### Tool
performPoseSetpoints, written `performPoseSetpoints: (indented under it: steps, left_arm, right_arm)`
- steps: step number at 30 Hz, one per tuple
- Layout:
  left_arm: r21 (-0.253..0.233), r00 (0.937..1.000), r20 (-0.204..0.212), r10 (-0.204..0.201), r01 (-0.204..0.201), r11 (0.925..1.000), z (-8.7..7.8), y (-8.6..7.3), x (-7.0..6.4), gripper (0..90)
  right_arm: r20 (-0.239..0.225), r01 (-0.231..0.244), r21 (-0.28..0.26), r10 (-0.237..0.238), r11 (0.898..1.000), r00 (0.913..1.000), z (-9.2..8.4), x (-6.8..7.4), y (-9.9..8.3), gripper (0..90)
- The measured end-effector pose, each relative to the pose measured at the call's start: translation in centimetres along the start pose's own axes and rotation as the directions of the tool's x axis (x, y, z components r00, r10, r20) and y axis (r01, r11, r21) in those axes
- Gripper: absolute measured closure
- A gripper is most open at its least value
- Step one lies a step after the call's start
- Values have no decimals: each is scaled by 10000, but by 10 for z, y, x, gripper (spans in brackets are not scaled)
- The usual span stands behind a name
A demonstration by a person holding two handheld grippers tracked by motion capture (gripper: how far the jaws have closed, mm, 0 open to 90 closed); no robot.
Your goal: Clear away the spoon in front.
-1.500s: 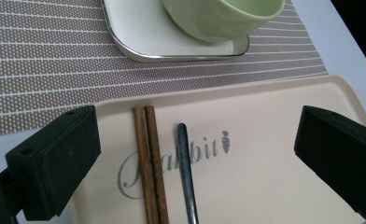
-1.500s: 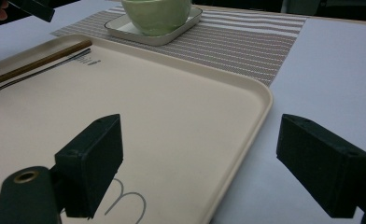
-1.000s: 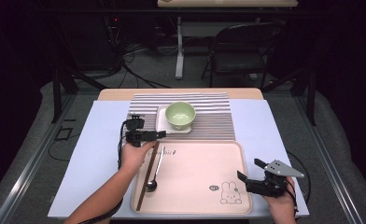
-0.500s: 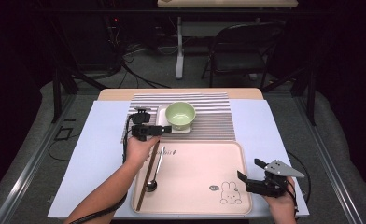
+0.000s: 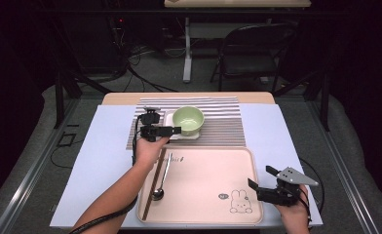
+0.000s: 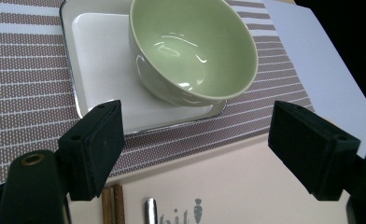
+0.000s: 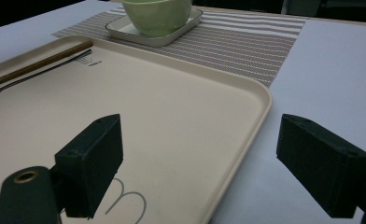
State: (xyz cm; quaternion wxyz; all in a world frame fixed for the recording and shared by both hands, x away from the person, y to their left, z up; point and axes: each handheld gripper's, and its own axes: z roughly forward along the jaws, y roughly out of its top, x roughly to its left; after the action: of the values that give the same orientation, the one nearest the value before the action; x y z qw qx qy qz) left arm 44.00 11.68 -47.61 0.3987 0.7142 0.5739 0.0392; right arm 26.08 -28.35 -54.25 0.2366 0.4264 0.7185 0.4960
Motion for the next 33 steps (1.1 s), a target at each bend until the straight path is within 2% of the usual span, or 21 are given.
performPoseSetpoints:
  steps: [16, 22, 33]
  left_arm:
    - [-247, 9998, -197, -84, 79, 9997, 7, 18, -1, 216]
    - [-199, 9997, -218, -122, 118, 9997, 11, 23, 1, 229]
    - [-249, 9988, -71, -478, 476, 9986, 24, 28, 7, 246]
  right_arm:
    - [-8, 5, -23, -5, 10000, 10000, -1, 0, 0, 141]
    - [-6, -13, -28, 13, 10000, 10000, -1, 0, 0, 142]
    - [-29, -32, -50, 31, 10000, 10000, -1, -1, 0, 141]
